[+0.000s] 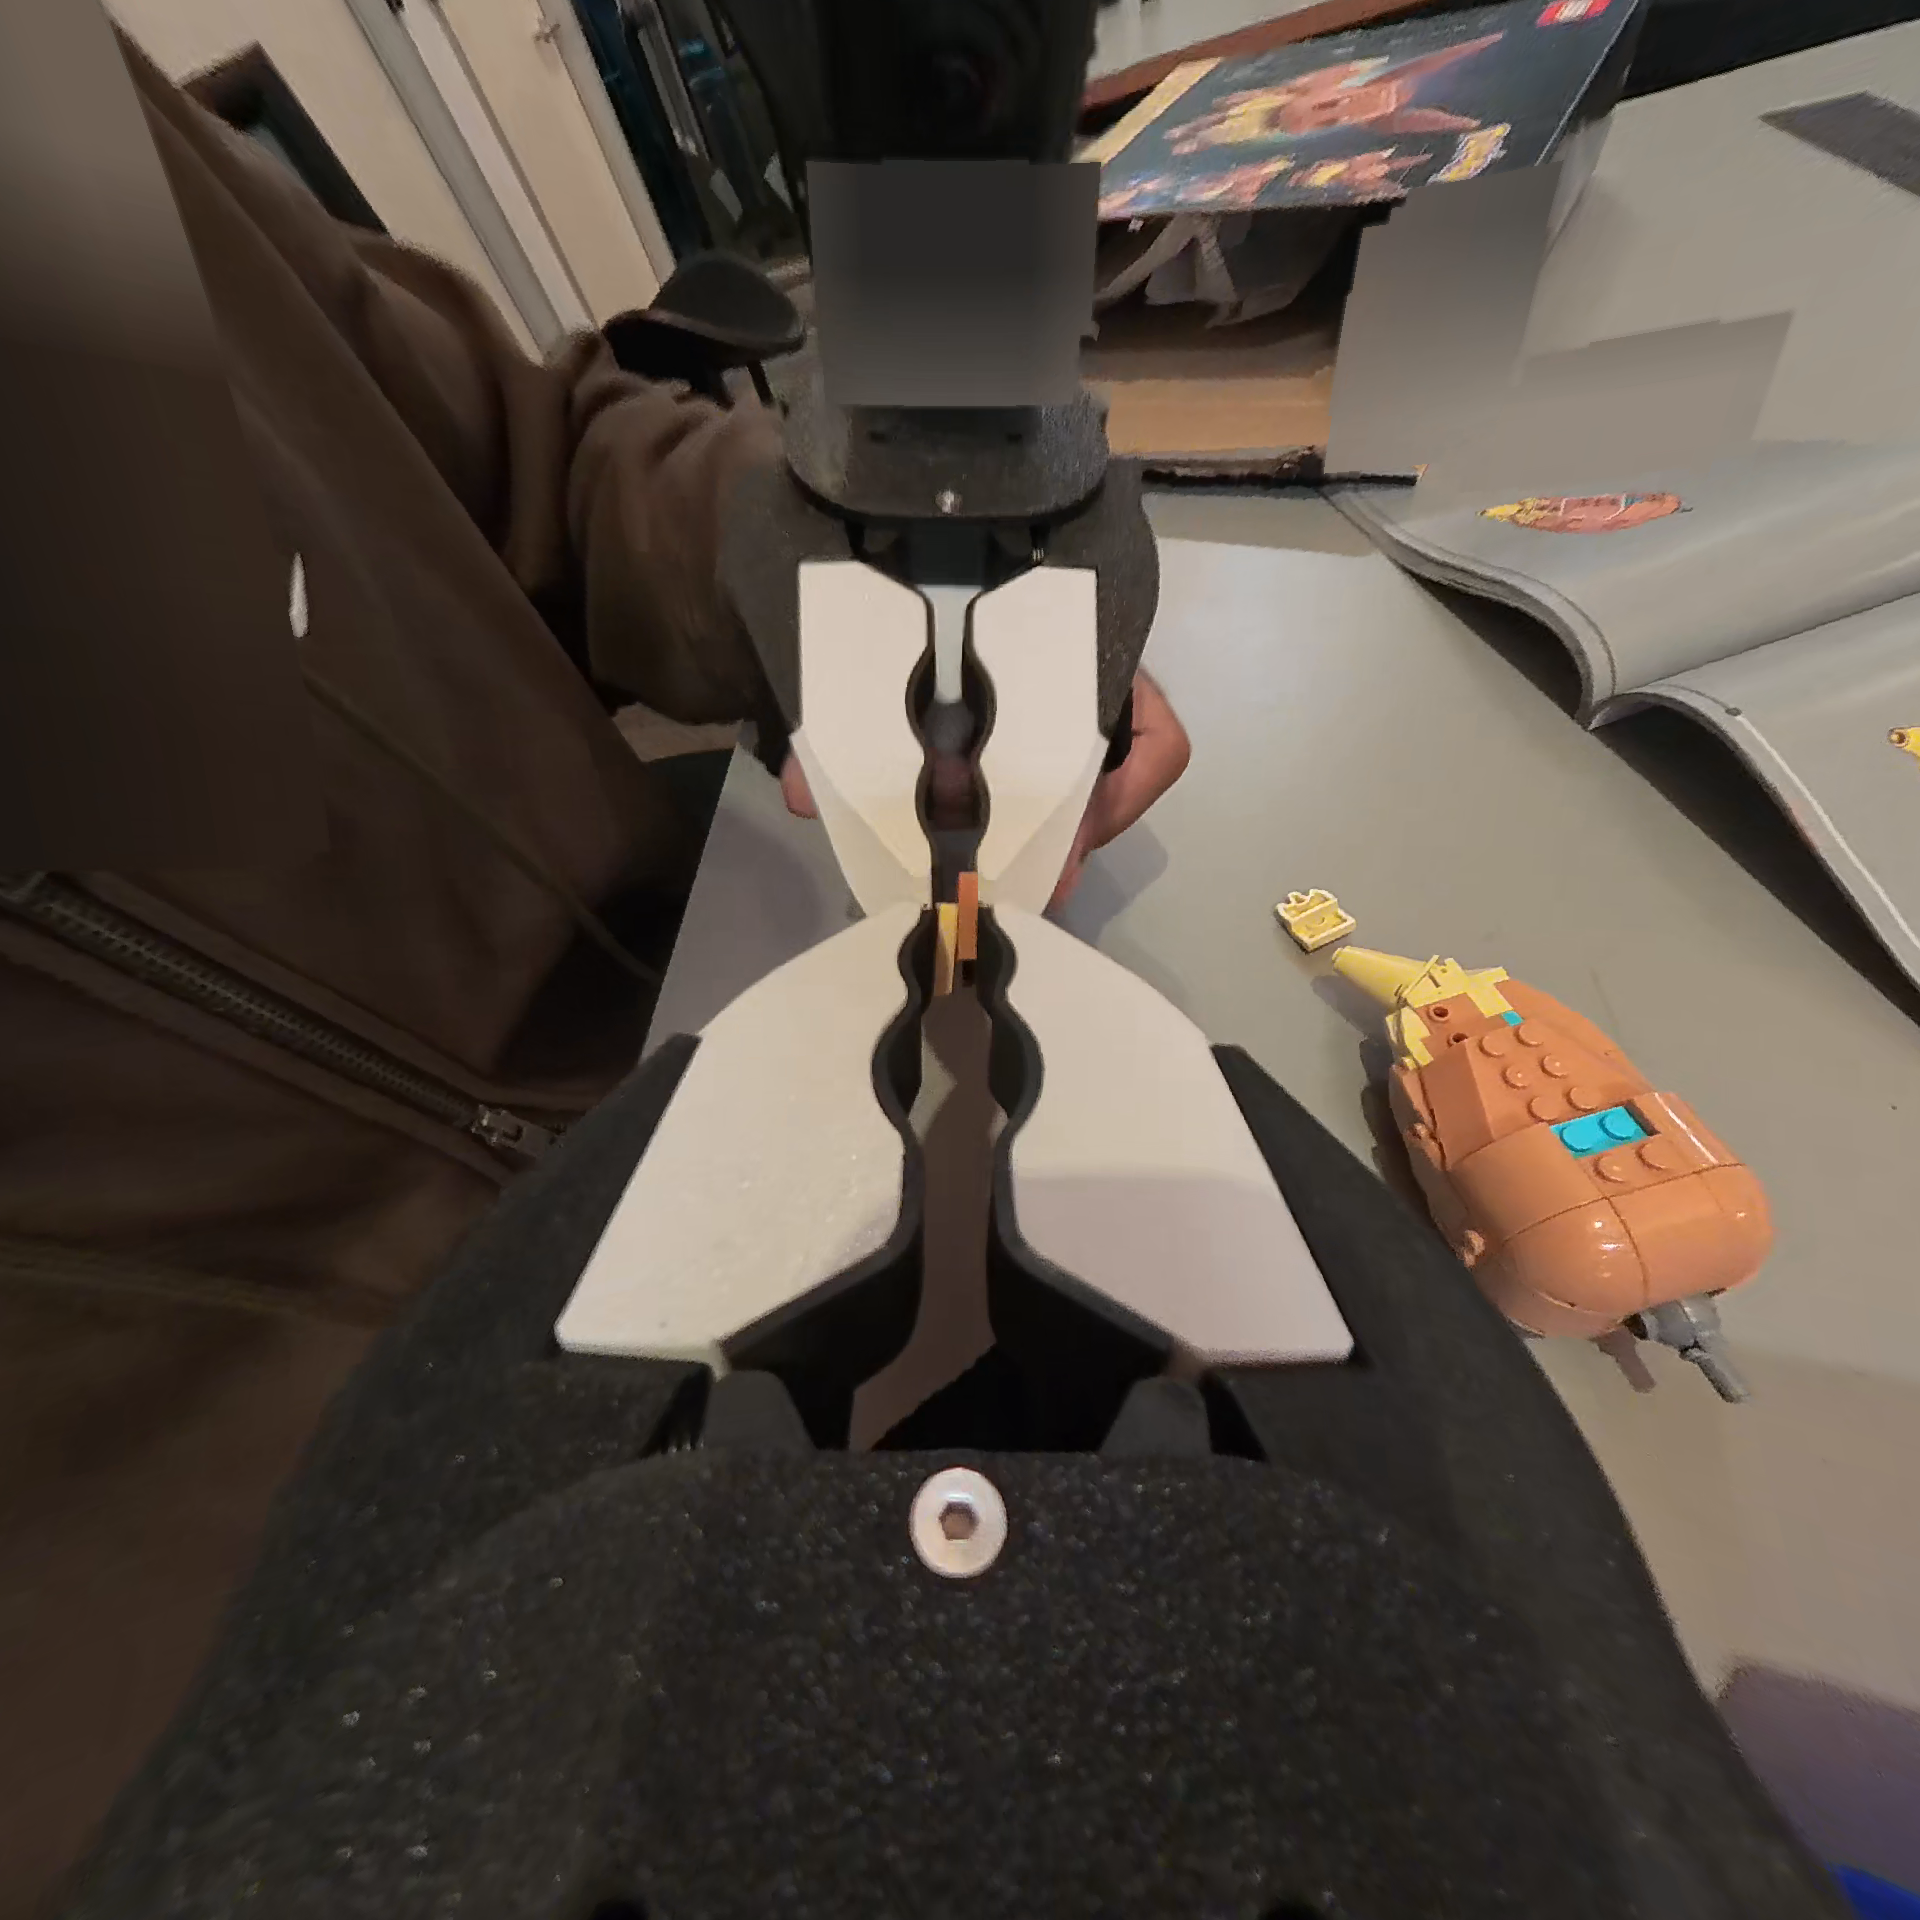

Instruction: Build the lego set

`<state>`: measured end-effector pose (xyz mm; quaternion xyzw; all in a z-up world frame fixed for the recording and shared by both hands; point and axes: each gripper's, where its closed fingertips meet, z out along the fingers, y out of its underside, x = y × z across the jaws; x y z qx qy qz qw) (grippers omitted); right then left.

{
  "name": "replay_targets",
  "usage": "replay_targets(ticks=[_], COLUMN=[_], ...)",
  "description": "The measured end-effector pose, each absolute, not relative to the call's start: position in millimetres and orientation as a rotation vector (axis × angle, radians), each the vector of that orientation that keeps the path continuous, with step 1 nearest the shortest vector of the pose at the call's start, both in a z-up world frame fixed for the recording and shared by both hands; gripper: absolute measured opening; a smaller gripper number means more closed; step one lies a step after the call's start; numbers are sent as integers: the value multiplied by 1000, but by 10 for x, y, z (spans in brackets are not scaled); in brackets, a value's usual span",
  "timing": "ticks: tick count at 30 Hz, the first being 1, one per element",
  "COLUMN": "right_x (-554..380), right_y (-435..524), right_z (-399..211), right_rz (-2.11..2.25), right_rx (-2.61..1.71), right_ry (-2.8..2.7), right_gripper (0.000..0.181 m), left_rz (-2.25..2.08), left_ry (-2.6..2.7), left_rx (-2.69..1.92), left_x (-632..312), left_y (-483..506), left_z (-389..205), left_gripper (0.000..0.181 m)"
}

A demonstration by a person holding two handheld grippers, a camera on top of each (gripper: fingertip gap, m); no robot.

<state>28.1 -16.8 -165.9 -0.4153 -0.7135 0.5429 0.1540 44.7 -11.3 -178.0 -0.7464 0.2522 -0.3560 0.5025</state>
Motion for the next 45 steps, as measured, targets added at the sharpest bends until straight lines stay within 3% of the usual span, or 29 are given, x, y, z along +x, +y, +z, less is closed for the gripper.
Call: replay_targets(ticks=[8,15,27,45], right_x=[170,7,-40,-8], right_y=[23,34,-47,-143], right_z=[-1598,-1590,-1489,-1344], right_rz=[1580,1590,1663,1777], right_rx=[-1343,-1476,-1414,-1271], right_ry=[-1836,-1695,-1672,-1653], right_gripper=[18,22,11,4], left_rz=[-1102,-965,-669,-794], left_ry=[209,215,380,319], left_rx=[-1578,-1507,-1495,-1358], left_x=[158,69,111,126], left_y=[20,49,22,-71], left_z=[-1620,-1565,-1575,-1396], left_gripper=[4,4,4,4])
